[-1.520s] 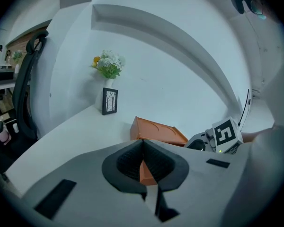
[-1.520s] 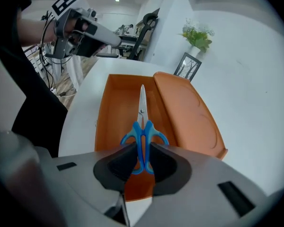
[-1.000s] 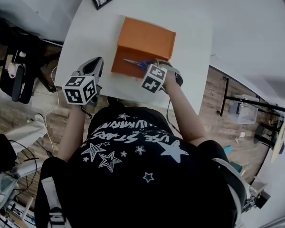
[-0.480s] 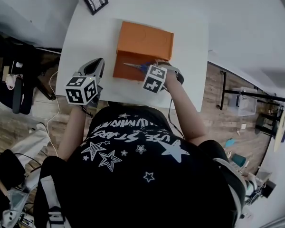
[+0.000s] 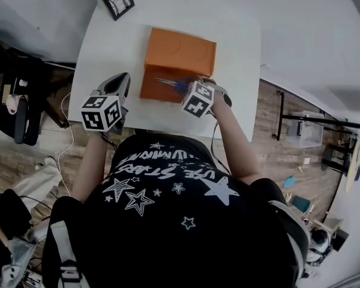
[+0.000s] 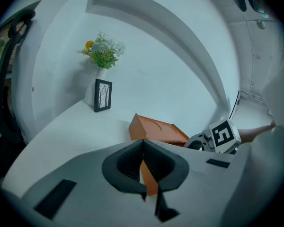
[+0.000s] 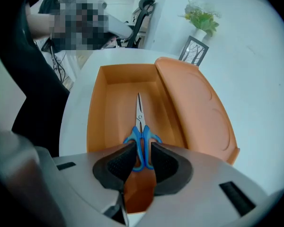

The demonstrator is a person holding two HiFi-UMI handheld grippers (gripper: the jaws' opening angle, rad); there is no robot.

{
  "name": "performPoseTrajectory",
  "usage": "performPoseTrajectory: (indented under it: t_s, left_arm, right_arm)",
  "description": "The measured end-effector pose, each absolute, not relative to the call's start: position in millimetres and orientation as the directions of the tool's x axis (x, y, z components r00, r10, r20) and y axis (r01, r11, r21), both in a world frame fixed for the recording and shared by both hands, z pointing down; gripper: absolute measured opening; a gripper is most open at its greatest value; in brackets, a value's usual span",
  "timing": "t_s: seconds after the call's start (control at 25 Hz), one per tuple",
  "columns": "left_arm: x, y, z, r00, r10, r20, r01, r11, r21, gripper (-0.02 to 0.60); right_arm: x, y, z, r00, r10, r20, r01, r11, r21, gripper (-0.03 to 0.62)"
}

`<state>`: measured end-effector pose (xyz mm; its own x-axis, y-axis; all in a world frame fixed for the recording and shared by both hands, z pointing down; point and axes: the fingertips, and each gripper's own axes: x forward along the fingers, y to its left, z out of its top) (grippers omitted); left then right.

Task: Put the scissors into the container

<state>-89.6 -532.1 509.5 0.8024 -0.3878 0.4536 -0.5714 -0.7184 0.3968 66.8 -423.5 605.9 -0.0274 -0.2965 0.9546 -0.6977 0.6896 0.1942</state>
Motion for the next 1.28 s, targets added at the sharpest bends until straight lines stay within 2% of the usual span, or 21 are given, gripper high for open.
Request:
performPoseTrajectory:
  t_s: [0.56,0.8,1.08,1.28]
  left_arm:
    - [-83,-493,488,0.759,-0.482,0.437,-0.637,-0.689,0.346,0.018]
    - [-73,-445,474,0.748,-0.513,0.421,-0.652,-0.683,0.328,0.018]
    - [-67,-392,470,0.738,-0.529,0.418,-0.664,-0.678,0.315,0.019]
    - [-65,-367,469,0.731,-0.539,0.418,-0.672,-0.675,0.305,0.018]
  right_arm:
    - [84,-416,548,-0.177,-0.508,0.843,-0.774,0.601,0.199,0.101]
    - [95,-391,517,-0.204,-0.625,0.754,-0.798,0.552,0.242,0.063]
    - [104,-352,501,-0.199,-0.676,0.709,-0.805,0.526,0.275,0.057]
    - [108,-333,499,-0.211,-0.695,0.687,-0.842,0.486,0.234,0.055]
